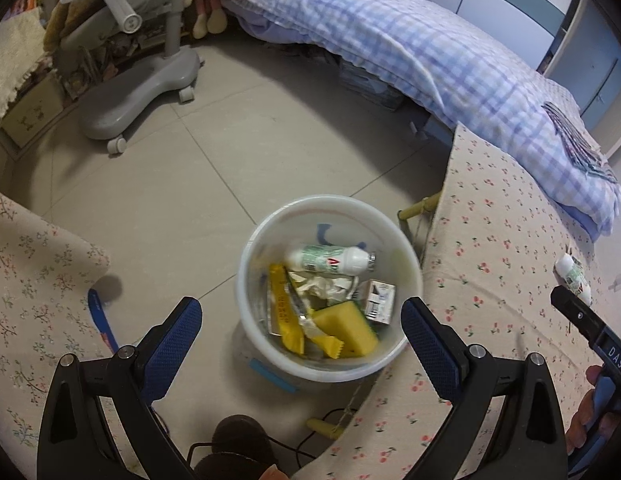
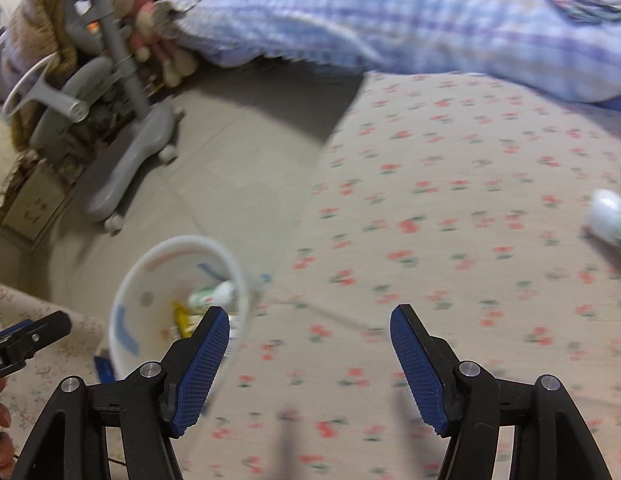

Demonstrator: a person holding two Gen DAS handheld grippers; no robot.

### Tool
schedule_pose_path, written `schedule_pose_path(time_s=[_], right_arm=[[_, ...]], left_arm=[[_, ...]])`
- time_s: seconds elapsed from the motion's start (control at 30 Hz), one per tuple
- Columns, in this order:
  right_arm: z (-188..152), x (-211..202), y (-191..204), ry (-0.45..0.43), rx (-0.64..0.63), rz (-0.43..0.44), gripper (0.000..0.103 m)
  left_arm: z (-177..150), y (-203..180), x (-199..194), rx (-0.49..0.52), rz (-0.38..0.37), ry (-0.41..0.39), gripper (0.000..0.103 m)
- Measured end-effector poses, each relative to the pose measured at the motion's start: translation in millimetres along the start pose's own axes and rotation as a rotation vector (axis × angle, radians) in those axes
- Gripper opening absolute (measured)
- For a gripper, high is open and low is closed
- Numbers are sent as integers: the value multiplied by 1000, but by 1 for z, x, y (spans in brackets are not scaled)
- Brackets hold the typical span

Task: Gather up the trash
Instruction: 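Move both tools back to the second yogurt bottle and pecan bag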

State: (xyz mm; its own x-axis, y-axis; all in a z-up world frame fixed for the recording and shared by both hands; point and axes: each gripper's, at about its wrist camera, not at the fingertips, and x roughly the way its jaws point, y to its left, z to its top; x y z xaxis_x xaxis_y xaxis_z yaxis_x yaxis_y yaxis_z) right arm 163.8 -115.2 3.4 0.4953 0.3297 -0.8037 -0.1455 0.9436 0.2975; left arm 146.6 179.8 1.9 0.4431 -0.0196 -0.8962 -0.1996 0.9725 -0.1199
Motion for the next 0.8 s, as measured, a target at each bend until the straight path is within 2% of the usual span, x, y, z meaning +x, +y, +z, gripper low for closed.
schedule_pose_path(time_s=[0.23,0.33,0.53,0.63,0.8], right_arm=[[9,-28,-60,-36,42,-131,72],[17,-37,-88,-40,50,-202,72],[33,-36,-142,-4,11,-396,72],[38,-26,-162,33,-13,-430,72],[40,-5,-169,97,-108,-465,72]], left_arm=[[2,-50,7,53,-41,23,101],[6,-74,4,80,-63,7,101],[7,-115,8,110,-112,17,101],[5,-131,15,138,-111,34,101],[1,-146,22,169,-102,46,101]])
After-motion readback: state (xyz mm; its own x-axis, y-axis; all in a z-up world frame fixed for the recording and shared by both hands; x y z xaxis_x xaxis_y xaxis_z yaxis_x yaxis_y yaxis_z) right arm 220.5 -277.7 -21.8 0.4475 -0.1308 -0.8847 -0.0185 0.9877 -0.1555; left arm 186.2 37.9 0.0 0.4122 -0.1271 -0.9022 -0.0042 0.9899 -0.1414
